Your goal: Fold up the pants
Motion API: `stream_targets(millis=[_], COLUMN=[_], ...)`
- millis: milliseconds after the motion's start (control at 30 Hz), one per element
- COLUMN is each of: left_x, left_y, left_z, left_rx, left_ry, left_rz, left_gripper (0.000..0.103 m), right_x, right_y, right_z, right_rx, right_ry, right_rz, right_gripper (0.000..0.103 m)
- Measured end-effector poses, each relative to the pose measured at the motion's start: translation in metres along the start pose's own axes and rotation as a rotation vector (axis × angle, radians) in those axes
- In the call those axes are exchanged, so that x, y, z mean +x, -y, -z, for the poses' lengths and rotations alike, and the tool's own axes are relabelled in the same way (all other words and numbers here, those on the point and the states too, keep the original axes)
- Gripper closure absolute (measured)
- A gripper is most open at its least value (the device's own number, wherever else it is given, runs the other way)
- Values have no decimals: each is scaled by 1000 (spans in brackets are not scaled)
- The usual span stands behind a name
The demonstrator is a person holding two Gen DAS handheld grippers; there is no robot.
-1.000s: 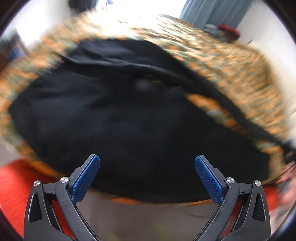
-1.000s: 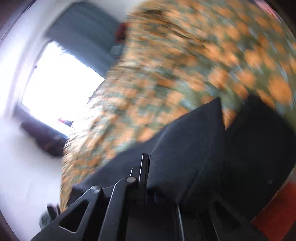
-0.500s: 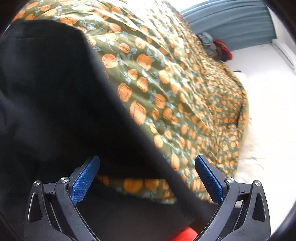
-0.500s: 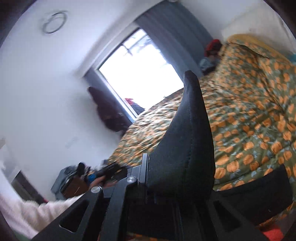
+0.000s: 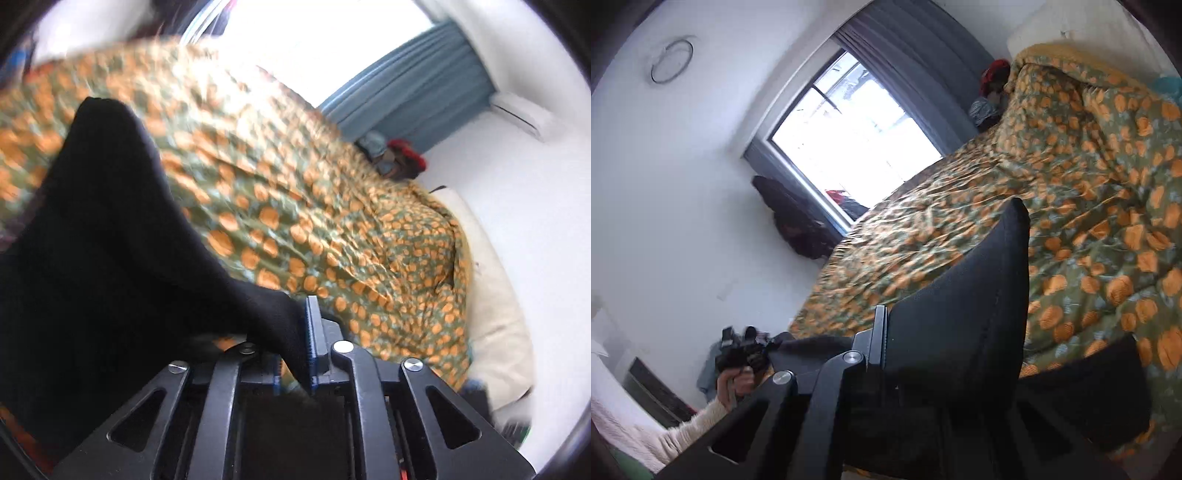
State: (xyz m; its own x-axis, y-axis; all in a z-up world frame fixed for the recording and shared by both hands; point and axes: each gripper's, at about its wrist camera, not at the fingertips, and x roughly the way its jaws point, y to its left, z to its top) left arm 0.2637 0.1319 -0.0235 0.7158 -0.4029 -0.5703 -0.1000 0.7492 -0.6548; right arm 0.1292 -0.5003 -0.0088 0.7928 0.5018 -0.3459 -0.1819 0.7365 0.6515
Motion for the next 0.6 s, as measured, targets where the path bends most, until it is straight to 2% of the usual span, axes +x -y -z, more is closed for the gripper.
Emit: stream_targets(millis=[67,133,167,200,267,367,400,433,500,600], left_x=[-21,-6,9,19,28,28,30,30,32,34], left_y=[-27,-60,-76,-87,-98,-84,-77,-73,-69,-71], left_z=[42,92,116,133,150,147,145,143,142,145], left_rx=[-67,-158,-178,-189,-205,-126,-93,-65,-49,-55], left_ry=[1,-119,-196,-238,-245,-245,-245,-243,-244,-251], left_rz=[-64,-159,-211,-245,-263,-259,-258,-259,-267,-267], left_gripper=[87,88,91,94,94,94,94,94,94,94], right_x=[14,39,51,61,71,65,61,55,43,27], right_y=[20,58,80,99,123,131,134,134,138,148], right_z=[4,29,46,64,86,92,89,87,85,87], right_rx=[17,59,85,99,125,145,153,164,199,315], right_ry=[-110,-288,-379,-462,-550,-534,-514,-494,-450,-368], right_rz=[31,195,289,373,443,455,448,436,425,409], right_gripper=[99,99,99,99,98,92,84,68,50,49])
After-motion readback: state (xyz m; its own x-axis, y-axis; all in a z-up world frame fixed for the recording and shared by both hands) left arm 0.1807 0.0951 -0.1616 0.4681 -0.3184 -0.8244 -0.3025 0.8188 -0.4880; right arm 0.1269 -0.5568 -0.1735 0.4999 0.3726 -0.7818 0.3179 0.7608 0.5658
